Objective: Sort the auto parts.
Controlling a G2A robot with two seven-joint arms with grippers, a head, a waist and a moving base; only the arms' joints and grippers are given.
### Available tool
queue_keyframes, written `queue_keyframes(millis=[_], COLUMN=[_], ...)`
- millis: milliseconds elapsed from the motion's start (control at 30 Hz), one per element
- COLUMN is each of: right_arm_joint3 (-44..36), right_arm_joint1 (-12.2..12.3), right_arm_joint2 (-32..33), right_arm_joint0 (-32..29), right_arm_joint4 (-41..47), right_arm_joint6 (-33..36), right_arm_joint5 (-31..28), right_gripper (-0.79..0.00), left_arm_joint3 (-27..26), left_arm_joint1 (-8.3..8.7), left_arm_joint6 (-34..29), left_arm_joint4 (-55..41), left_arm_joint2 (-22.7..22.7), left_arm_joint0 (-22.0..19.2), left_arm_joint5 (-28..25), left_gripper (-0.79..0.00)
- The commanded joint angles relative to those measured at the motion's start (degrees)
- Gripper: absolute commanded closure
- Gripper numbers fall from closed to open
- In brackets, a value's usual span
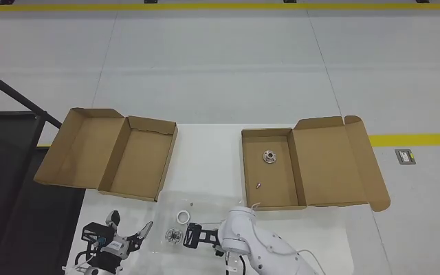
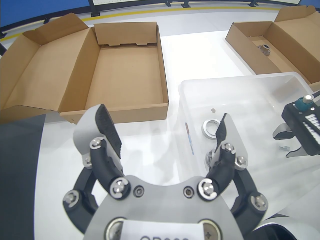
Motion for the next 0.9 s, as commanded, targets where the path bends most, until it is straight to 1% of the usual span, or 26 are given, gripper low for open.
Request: queue_keyframes(millis=[0, 200, 300, 400, 467, 667, 867], right_arm_joint3=[0.17, 0.67, 0.72, 0.97, 1.68, 4.72, 7.48], right_arm_joint1=[0.09, 0.40, 0.59, 0.73, 0.77, 0.32, -0.57], right_arm_joint2=[-0.51, -1.95, -2.88, -3.70, -4.30, -5.43, -6.37], right_arm_joint0=[0.21, 1.36, 1.87, 2.43, 3.03, 4.76, 6.11], right_arm_joint4=[0.61, 2.87, 3.15, 3.25, 3.12, 4.24, 5.45], right_arm_joint6=[0.50, 2.40, 3.40, 4.03, 4.17, 4.10, 3.61], right_arm_joint5=[0.49, 2.40, 3.40, 4.03, 4.16, 4.10, 3.91], right_gripper=[-0.271, -0.259, -0.262, -0.240, -0.243, -0.243, -0.209], left_arm_joint3=[0.00, 0.00, 0.00, 0.00, 0.00, 0.00, 0.00], left_arm_joint1=[0.00, 0.00, 0.00, 0.00, 0.00, 0.00, 0.00], left_arm_joint6=[0.00, 0.00, 0.00, 0.00, 0.00, 0.00, 0.00], left_arm_joint4=[0.00, 0.00, 0.00, 0.00, 0.00, 0.00, 0.00], left_arm_joint2=[0.00, 0.00, 0.00, 0.00, 0.00, 0.00, 0.00], left_arm_joint0=[0.00, 0.00, 0.00, 0.00, 0.00, 0.00, 0.00], left_arm_joint5=[0.00, 0.00, 0.00, 0.00, 0.00, 0.00, 0.00], left_gripper=[-0.785, -0.785, -0.785, -0.785, -0.785, -0.785, -0.785])
